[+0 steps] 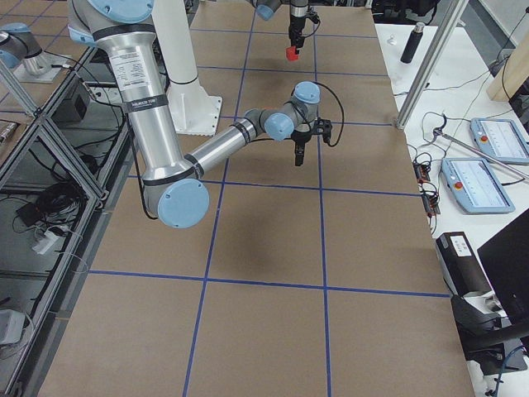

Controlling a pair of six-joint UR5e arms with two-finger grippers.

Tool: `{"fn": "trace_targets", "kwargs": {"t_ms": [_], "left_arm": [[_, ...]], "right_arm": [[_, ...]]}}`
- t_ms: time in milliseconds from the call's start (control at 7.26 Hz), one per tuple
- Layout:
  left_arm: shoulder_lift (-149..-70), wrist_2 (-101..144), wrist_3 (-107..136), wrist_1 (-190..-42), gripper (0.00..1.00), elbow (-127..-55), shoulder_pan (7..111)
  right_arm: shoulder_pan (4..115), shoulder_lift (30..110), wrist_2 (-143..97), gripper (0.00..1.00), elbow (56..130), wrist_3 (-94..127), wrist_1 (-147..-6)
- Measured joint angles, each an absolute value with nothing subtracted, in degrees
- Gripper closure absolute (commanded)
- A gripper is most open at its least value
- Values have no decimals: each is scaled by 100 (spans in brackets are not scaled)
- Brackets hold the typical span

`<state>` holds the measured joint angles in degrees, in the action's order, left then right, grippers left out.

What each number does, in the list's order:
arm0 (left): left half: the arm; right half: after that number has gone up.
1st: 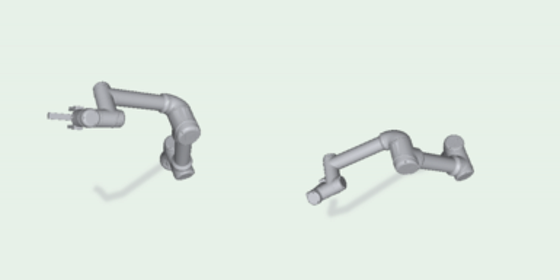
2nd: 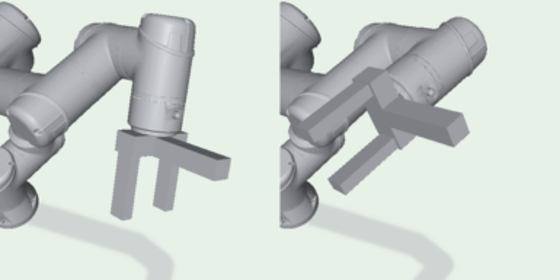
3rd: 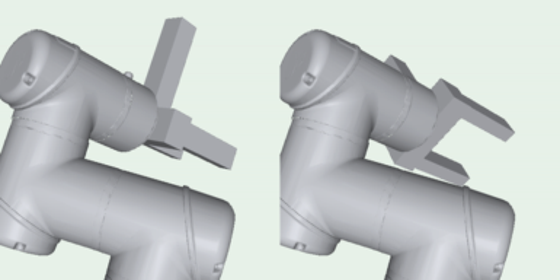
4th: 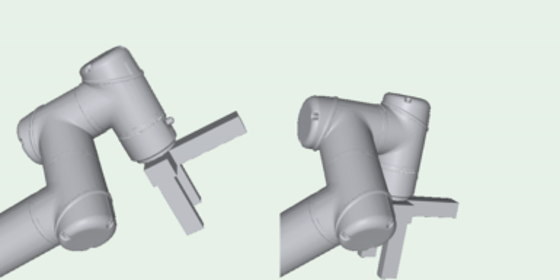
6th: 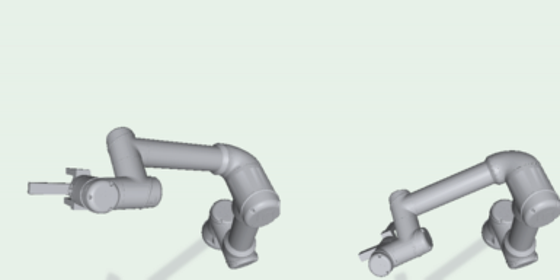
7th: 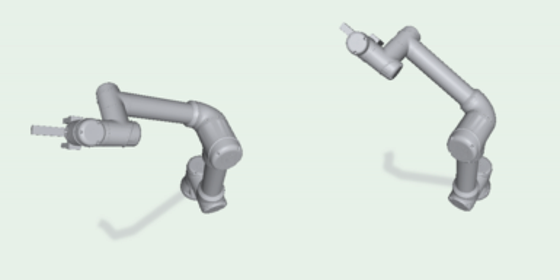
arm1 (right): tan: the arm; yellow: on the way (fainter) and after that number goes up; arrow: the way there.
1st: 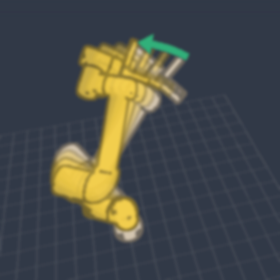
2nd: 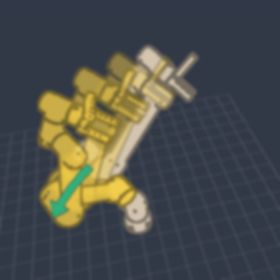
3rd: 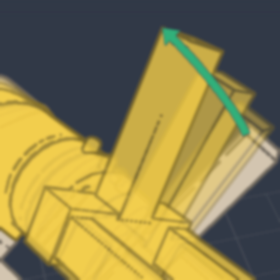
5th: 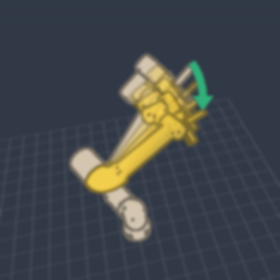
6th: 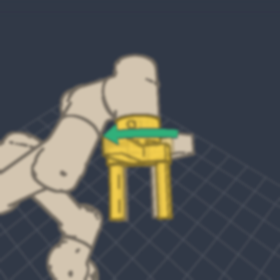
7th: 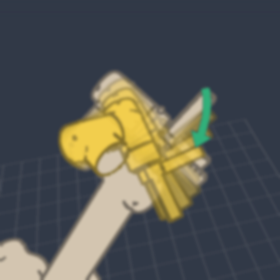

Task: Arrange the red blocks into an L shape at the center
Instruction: 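Carry the red cube with the left gripper beside the farther center cube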

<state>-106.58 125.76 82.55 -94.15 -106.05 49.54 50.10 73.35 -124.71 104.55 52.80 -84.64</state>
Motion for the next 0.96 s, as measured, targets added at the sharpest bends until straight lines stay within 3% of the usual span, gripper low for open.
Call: {"fn": "trace_targets", "kwargs": {"t_ms": [551, 965], "left_arm": [[-11911, 11809, 12849, -8725, 100, -10390, 3753], [-12970, 11782, 14980, -8763, 100, -9439, 3403]], "right_arm": [[5010, 7340, -12402, 1, 10451, 5281, -8464], [5010, 7369, -12397, 1, 10441, 5282, -8464]]}}
